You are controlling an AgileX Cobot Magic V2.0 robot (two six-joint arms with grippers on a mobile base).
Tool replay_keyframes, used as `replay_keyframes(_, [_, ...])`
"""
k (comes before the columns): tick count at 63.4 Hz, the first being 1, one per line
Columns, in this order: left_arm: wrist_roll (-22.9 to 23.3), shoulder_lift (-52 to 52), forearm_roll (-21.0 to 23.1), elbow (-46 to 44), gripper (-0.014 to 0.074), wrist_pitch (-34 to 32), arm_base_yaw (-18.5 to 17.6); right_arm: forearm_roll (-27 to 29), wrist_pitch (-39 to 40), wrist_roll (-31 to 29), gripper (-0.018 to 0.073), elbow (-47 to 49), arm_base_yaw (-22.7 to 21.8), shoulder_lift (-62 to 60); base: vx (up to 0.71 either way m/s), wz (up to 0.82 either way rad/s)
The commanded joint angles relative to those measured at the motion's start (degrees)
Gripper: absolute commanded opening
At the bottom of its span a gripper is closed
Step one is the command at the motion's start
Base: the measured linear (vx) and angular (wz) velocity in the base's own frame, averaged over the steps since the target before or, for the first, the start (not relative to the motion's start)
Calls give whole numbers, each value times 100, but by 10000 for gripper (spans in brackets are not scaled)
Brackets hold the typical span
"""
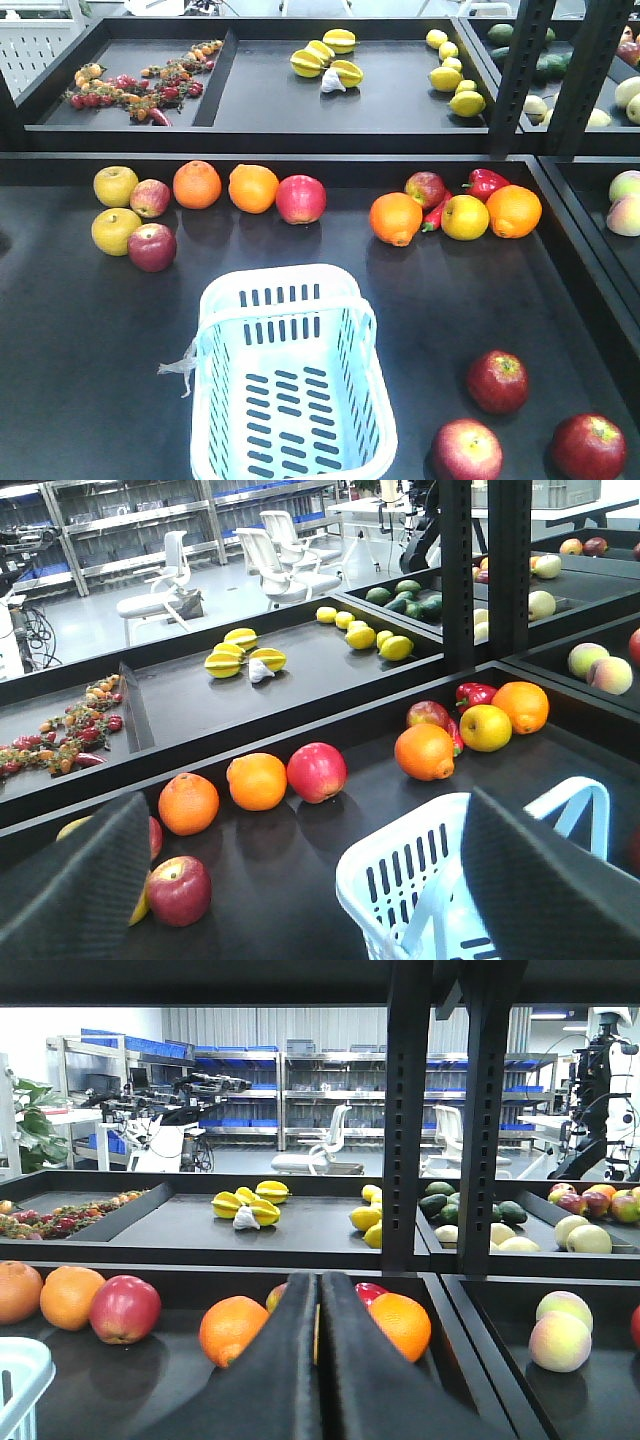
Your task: Pick three apples into basket with both arms
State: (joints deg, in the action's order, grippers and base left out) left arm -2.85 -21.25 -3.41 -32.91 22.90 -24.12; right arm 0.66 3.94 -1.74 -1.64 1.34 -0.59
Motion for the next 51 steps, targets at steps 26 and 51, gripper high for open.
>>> replay_keyframes(26, [57, -56, -10, -132, 593, -378, 14, 17, -193, 335, -9, 527, -6, 46, 0, 0])
replay_keyframes(51, [57, -56, -10, -132, 593, -378, 14, 14, -4317, 227, -9, 3576, -6, 2640, 0, 0])
